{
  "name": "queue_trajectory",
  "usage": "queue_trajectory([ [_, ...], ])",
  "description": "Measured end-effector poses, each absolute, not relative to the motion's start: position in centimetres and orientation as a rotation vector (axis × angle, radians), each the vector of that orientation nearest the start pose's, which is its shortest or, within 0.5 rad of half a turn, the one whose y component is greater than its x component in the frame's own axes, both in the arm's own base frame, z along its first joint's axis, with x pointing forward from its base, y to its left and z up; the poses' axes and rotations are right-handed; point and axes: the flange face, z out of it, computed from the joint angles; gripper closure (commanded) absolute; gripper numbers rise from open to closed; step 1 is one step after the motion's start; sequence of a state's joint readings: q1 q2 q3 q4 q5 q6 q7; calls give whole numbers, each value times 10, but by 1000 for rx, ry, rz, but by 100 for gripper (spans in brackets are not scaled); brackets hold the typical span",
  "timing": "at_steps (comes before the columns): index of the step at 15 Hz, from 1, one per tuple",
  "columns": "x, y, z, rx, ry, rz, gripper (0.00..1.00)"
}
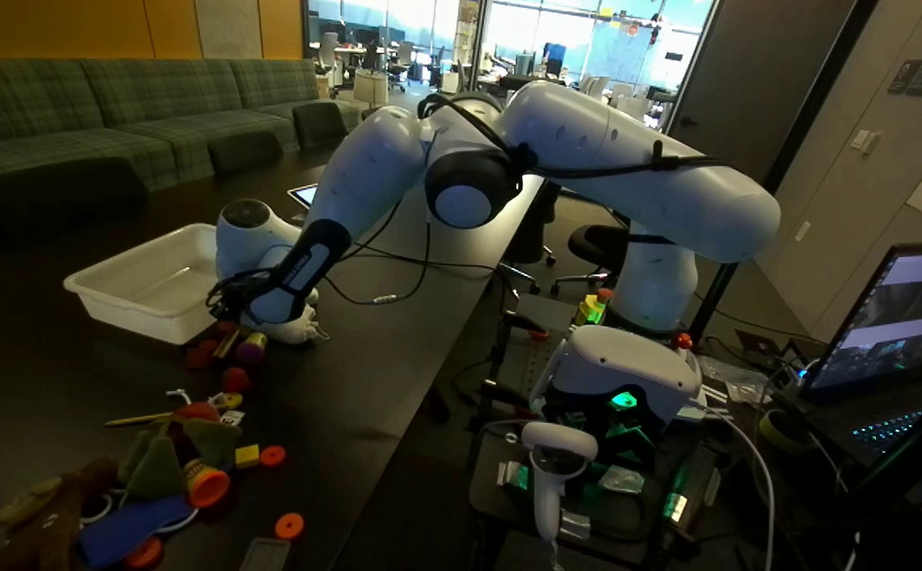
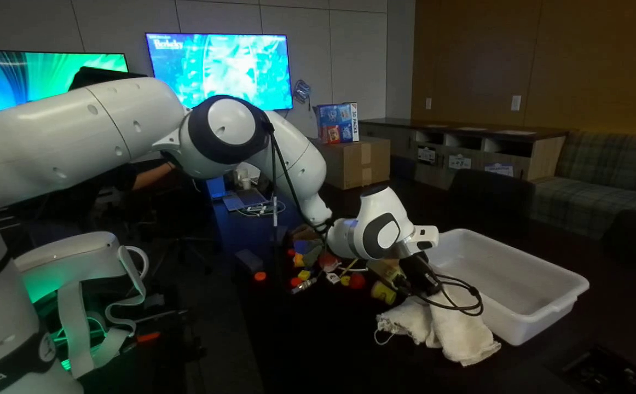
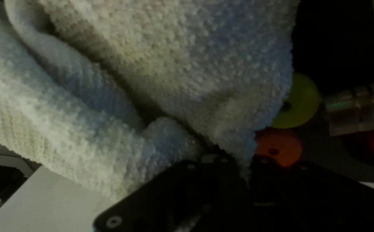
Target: Pick up the towel from the table, sweep the objects to the left and put the towel in the plastic container.
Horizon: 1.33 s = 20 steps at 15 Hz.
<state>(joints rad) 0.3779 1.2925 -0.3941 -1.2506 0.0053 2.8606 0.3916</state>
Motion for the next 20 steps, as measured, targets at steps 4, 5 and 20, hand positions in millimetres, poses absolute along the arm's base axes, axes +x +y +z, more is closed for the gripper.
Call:
queue_trajectory([
  [4,729,126,33,-3262,23,-785,94],
  [5,723,142,33,-3248,0,-795,94],
  [20,588,372,46,-3060,-252,-728,94],
])
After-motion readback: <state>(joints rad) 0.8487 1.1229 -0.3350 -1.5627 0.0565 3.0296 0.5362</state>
